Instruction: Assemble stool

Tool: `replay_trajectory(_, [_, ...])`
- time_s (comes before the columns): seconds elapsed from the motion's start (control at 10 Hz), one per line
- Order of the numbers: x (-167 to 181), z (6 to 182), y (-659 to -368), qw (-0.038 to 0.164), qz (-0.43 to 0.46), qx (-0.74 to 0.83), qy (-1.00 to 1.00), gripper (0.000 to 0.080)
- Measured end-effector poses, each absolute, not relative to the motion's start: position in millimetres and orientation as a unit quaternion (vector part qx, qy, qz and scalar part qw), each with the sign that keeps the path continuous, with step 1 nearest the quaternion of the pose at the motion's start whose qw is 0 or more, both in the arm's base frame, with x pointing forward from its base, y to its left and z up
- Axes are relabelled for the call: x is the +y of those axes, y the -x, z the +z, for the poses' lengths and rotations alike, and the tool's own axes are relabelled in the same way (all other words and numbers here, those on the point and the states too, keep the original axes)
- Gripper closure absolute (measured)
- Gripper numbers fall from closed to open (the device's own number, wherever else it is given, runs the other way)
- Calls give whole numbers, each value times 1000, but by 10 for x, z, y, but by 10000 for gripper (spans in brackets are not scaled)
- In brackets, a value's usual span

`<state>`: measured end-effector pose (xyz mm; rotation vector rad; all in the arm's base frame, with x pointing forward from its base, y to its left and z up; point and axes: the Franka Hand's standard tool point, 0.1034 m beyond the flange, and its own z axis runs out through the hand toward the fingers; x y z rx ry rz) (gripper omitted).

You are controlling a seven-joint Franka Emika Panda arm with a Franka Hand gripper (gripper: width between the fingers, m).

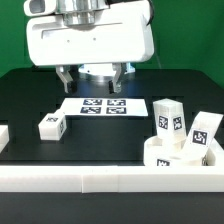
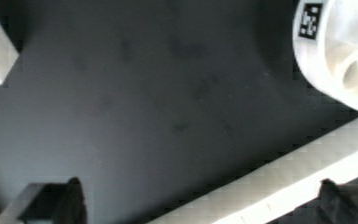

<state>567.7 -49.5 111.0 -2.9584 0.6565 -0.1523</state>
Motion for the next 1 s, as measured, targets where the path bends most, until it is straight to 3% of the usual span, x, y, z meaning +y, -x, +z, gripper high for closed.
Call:
replay_trajectory(0.2, [-624,1055,-5638,45,-55,143,987,151])
replay_trajectory(0.4, [-994,866,-5480,17,-64,122,990,151])
replay_trajectory(0.5, [-1124,808,-5424,15,-57,119,991,151])
replay_trajectory(0.7, [-1098,820,-5437,20,-46,128,990,151])
replay_trajectory(1.0, [-1022,784,-5326,60,77,131,987,151])
